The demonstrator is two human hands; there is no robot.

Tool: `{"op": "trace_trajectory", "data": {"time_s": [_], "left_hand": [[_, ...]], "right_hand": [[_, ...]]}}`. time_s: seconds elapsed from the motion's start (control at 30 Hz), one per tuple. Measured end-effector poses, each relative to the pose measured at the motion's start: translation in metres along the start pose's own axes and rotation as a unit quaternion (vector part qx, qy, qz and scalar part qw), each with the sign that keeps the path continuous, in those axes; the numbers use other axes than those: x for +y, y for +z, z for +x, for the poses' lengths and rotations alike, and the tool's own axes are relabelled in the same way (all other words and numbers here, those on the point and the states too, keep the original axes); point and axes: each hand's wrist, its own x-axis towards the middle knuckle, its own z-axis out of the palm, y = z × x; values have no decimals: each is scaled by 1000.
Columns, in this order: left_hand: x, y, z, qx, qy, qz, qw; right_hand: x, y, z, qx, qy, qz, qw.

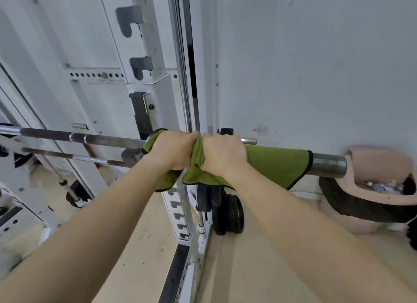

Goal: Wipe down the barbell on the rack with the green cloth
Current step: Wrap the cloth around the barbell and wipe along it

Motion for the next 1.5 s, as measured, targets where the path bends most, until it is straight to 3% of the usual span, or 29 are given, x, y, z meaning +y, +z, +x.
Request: {"op": "trace_trajectory", "data": {"time_s": [0.1,0.2,0.27,0.37,0.43,0.5,0.57,0.6,0.67,0.7,0.77,0.83,0.9,0.97,1.0,1.03,1.1,1.17,1.23,1.4,1.5], "left_hand": [[5,-26,23,-224,-23,-73,972],[6,-34,36,-296,-19,-146,944],[4,-27,29,-230,-10,-110,967],[10,5,2,19,2,-34,999],[15,23,-13,167,10,-14,986],[13,25,-17,184,21,-6,983],[5,8,-9,70,23,-32,997],[1,-3,0,-29,17,-41,999],[-8,-19,23,-224,10,-109,969],[-10,-24,34,-292,10,-154,944],[-9,-28,44,-342,20,-180,922],[-6,-25,35,-299,8,-124,946],[3,-10,15,-111,15,-33,993],[10,14,-3,113,36,-8,993],[11,20,-7,166,31,-8,986],[11,23,-5,176,25,-15,984],[17,19,1,116,21,-31,993],[32,4,11,46,30,-35,998],[52,-5,22,24,45,-37,998],[122,-24,49,-26,77,-73,994],[158,-40,72,-105,103,-130,981]], "right_hand": [[27,20,-28,128,-38,-113,985],[57,32,-54,191,-29,-197,961],[59,23,-55,142,1,-199,970],[43,-4,-26,-45,45,-45,997],[36,-19,3,-189,61,73,977],[31,-28,22,-271,63,122,953],[30,-23,23,-254,62,120,958],[29,-16,16,-200,59,89,974],[23,9,-4,-9,17,-54,998],[18,19,-13,75,0,-122,990],[15,25,-18,123,-7,-161,979],[23,12,-3,-3,-9,-60,998],[32,-8,17,-192,11,67,979],[34,-13,26,-247,14,112,962],[31,-12,24,-236,13,107,966],[30,-9,19,-197,9,90,976],[34,-4,-2,-92,-11,28,995],[48,0,-25,-4,-17,-25,1000],[72,4,-47,44,-3,-63,997],[150,4,-109,111,30,-160,980],[179,-12,-126,48,76,-156,984]]}}
